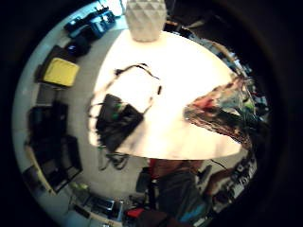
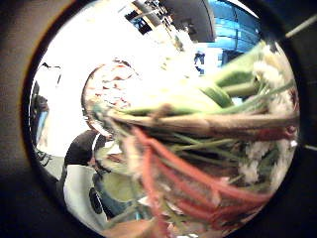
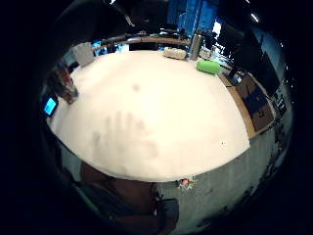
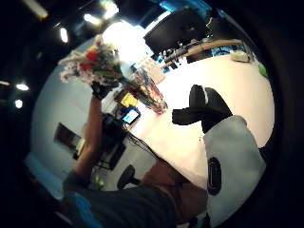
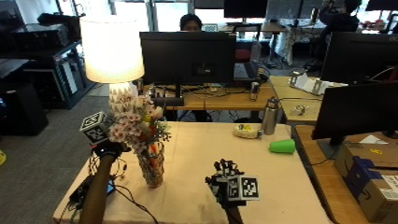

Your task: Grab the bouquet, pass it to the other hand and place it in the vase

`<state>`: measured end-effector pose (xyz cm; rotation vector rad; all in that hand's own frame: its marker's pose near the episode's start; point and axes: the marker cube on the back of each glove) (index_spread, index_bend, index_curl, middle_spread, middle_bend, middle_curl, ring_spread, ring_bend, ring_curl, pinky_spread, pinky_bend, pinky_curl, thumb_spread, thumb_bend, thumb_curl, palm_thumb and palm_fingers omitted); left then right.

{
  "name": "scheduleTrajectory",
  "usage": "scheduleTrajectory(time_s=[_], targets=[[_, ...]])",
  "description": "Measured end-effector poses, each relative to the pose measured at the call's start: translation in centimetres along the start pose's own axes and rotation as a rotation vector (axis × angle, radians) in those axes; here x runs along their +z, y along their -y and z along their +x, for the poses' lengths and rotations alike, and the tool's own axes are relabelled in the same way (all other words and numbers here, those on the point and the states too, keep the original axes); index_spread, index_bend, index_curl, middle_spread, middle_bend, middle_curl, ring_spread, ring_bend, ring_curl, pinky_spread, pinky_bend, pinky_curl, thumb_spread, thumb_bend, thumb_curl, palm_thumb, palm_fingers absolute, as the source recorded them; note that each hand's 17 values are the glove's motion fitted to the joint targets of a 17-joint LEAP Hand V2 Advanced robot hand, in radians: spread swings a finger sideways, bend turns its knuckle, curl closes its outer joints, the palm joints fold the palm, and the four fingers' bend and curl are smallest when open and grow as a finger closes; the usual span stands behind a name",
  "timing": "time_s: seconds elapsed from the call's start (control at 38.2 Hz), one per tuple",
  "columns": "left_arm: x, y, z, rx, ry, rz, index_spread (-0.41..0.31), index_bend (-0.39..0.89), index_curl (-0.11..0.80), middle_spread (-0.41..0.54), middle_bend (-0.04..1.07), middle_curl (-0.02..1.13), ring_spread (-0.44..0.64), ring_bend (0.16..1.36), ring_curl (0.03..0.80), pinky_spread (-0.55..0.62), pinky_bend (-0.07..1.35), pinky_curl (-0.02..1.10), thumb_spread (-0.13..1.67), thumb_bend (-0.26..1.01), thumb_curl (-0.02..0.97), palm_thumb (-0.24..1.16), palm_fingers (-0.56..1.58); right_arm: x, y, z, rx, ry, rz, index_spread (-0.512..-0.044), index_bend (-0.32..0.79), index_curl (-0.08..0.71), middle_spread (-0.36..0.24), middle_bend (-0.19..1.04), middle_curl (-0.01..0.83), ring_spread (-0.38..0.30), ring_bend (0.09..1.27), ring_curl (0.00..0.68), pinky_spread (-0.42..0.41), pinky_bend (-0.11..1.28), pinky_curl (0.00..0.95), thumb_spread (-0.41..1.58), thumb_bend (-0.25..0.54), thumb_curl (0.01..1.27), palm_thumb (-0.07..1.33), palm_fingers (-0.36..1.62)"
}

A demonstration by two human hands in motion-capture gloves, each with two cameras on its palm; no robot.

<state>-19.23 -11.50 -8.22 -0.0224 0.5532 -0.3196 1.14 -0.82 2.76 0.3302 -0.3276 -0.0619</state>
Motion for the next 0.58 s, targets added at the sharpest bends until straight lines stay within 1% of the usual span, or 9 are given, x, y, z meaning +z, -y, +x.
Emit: scheduleTrajectory(time_s=[0.05, 0.1, 0.16, 0.18, 0.26, 0.37, 0.45, 0.5, 0.58], targets=[[-0.7, 1.2, -1.7, -0.023, 0.114, 0.037, 0.095, 0.1, 0.191, 0.258, 0.22, 0.37, 0.32, 0.76, 0.36, 0.44, 0.62, 0.39, 0.75, -0.03, 0.513, 0.79, -0.01, -0.2, 0.0, -0.2, 0.0, 0.004, 0.003, -0.331, 0.16, 0.359, -0.045, 0.18, 0.358, 0.074, 0.22, 0.341, 0.333, 0.3, 0.342, 1.12, -0.017, 0.51, 0.84, 0.62], [-1.6, 1.5, -2.6, -0.047, 0.225, 0.097, 0.073, 0.15, 0.207, 0.243, 0.24, 0.37, 0.31, 0.75, 0.351, 0.44, 0.59, 0.38, 0.77, 0.0, 0.515, 0.84, 0.05, -0.3, 0.1, -0.4, 0.0, 0.007, 0.008, -0.331, 0.17, 0.361, -0.045, 0.17, 0.356, 0.073, 0.22, 0.341, 0.333, 0.3, 0.342, 1.12, -0.013, 0.51, 0.85, 0.63], [-2.9, 0.0, -2.0, -0.075, 0.301, 0.178, 0.055, 0.17, 0.219, 0.224, 0.24, 0.36, 0.3, 0.74, 0.341, 0.44, 0.56, 0.36, 0.78, -0.01, 0.509, 0.85, 0.1, -0.5, 0.3, -0.5, -0.003, 0.013, 0.015, -0.331, 0.17, 0.362, -0.045, 0.17, 0.354, 0.074, 0.22, 0.341, 0.334, 0.3, 0.343, 1.12, -0.014, 0.51, 0.85, 0.63], [-3.6, -1.0, -1.4, -0.086, 0.315, 0.217, 0.047, 0.18, 0.226, 0.214, 0.24, 0.36, 0.3, 0.73, 0.336, 0.44, 0.54, 0.36, 0.78, -0.02, 0.507, 0.85, 0.11, -0.5, 0.3, -0.7, -0.005, 0.017, 0.017, -0.331, 0.17, 0.362, -0.045, 0.17, 0.354, 0.074, 0.22, 0.342, 0.334, 0.29, 0.343, 1.12, -0.015, 0.51, 0.85, 0.63], [-4.7, -2.9, -0.5, -0.081, 0.257, 0.28, 0.028, 0.18, 0.242, 0.193, 0.24, 0.36, 0.29, 0.71, 0.328, 0.44, 0.51, 0.35, 0.81, -0.02, 0.498, 0.85, 0.14, -0.9, 0.3, -1.2, -0.017, 0.03, 0.026, -0.331, 0.17, 0.362, -0.045, 0.17, 0.352, 0.077, 0.21, 0.342, 0.334, 0.29, 0.344, 1.12, -0.016, 0.51, 0.85, 0.63], [-5.0, -3.8, -0.1, -0.031, 0.159, 0.289, 0.01, 0.17, 0.258, 0.17, 0.24, 0.37, 0.27, 0.69, 0.322, 0.44, 0.48, 0.34, 0.83, -0.03, 0.485, 0.84, 0.17, -1.2, 0.1, -1.7, -0.029, 0.042, 0.036, -0.33, 0.16, 0.362, -0.04, 0.17, 0.35, 0.079, 0.21, 0.343, 0.335, 0.29, 0.345, 1.12, -0.018, 0.5, 0.85, 0.63], [-5.0, -4.7, 0.4, 0.027, 0.087, 0.279, 0.002, 0.16, 0.267, 0.159, 0.23, 0.36, 0.27, 0.68, 0.317, 0.44, 0.46, 0.33, 0.85, -0.03, 0.477, 0.82, 0.19, -1.5, 0.0, -1.9, -0.032, 0.048, 0.036, -0.33, 0.16, 0.362, -0.039, 0.17, 0.349, 0.08, 0.21, 0.342, 0.335, 0.29, 0.347, 1.12, -0.022, 0.5, 0.84, 0.63], [-5.1, -5.6, 0.9, 0.078, 0.032, 0.277, -0.007, 0.16, 0.273, 0.132, 0.24, 0.37, 0.25, 0.67, 0.315, 0.44, 0.44, 0.33, 0.86, -0.04, 0.47, 0.8, 0.25, -1.7, 0.0, -2.1, -0.04, 0.051, 0.041, -0.331, 0.17, 0.362, -0.037, 0.17, 0.348, 0.081, 0.21, 0.342, 0.337, 0.28, 0.347, 1.13, -0.022, 0.5, 0.83, 0.62], [-5.3, -7.2, 2.0, 0.15, -0.03, 0.298, -0.018, 0.15, 0.274, 0.107, 0.24, 0.37, 0.23, 0.67, 0.309, 0.44, 0.43, 0.32, 0.88, -0.04, 0.464, 0.79, 0.28, -2.0, 0.1, -2.5, -0.056, 0.047, 0.058, -0.33, 0.16, 0.361, -0.035, 0.18, 0.347, 0.085, 0.21, 0.342, 0.338, 0.28, 0.349, 1.13, -0.02, 0.5, 0.82, 0.62]])
